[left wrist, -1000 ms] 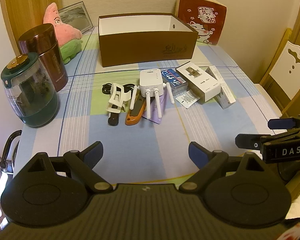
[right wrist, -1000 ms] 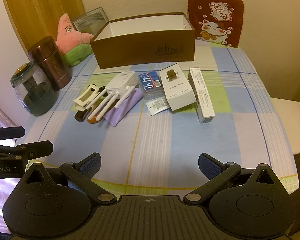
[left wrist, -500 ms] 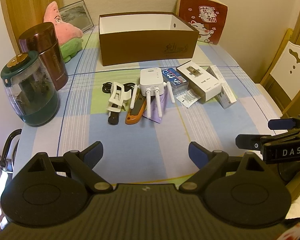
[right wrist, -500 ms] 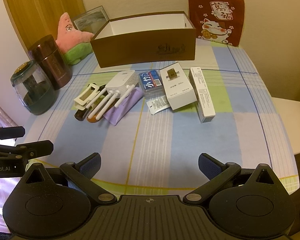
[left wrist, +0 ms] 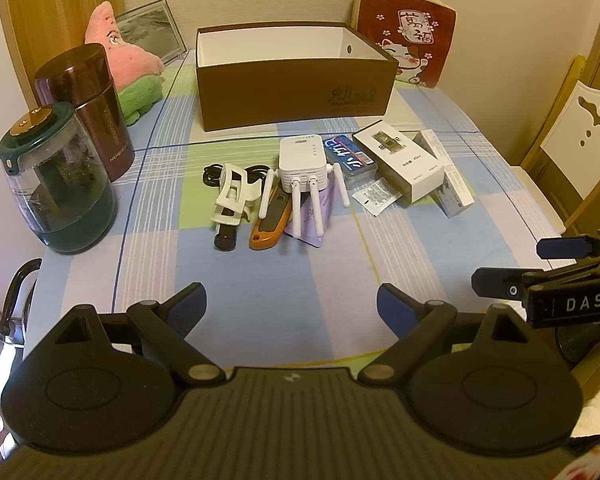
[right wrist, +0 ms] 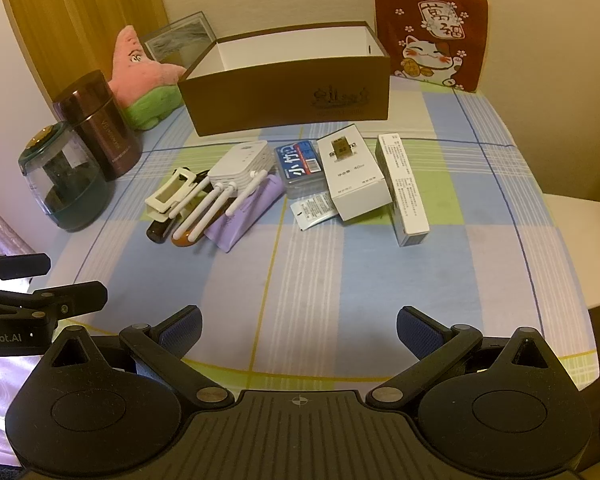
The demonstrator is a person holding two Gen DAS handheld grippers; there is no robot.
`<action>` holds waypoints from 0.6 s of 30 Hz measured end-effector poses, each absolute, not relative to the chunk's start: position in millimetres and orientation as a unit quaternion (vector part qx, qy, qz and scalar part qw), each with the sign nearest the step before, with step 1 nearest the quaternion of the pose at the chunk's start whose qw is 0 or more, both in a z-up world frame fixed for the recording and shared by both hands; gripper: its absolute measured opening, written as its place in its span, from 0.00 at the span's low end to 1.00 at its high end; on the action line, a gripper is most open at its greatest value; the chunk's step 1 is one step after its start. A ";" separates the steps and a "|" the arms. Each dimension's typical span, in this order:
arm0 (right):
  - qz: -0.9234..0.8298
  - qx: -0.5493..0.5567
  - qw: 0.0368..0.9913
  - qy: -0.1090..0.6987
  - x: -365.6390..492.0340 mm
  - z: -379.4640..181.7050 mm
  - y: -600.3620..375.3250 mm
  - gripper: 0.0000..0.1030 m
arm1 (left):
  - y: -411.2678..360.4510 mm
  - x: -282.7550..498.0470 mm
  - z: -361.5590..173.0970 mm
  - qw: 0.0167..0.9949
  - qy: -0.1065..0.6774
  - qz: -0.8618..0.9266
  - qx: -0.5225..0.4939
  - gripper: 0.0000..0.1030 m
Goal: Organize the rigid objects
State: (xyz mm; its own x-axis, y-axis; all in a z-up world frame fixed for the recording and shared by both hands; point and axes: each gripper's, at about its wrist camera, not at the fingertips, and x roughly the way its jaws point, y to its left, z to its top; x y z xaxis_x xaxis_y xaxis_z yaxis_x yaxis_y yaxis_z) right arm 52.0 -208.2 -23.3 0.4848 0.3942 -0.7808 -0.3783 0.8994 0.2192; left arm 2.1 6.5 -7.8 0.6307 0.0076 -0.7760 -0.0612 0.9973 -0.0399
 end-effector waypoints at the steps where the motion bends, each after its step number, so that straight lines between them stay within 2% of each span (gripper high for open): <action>1: 0.224 0.008 0.862 0.455 52.0 -23.2 -208.1 0.98 | 6.9 1.8 -8.7 0.902 0.429 0.020 -0.032 0.88; 18: 0.230 0.002 0.857 0.461 63.1 -24.4 -202.2 0.98 | 11.4 13.0 -9.2 0.898 0.436 0.029 -0.040 0.88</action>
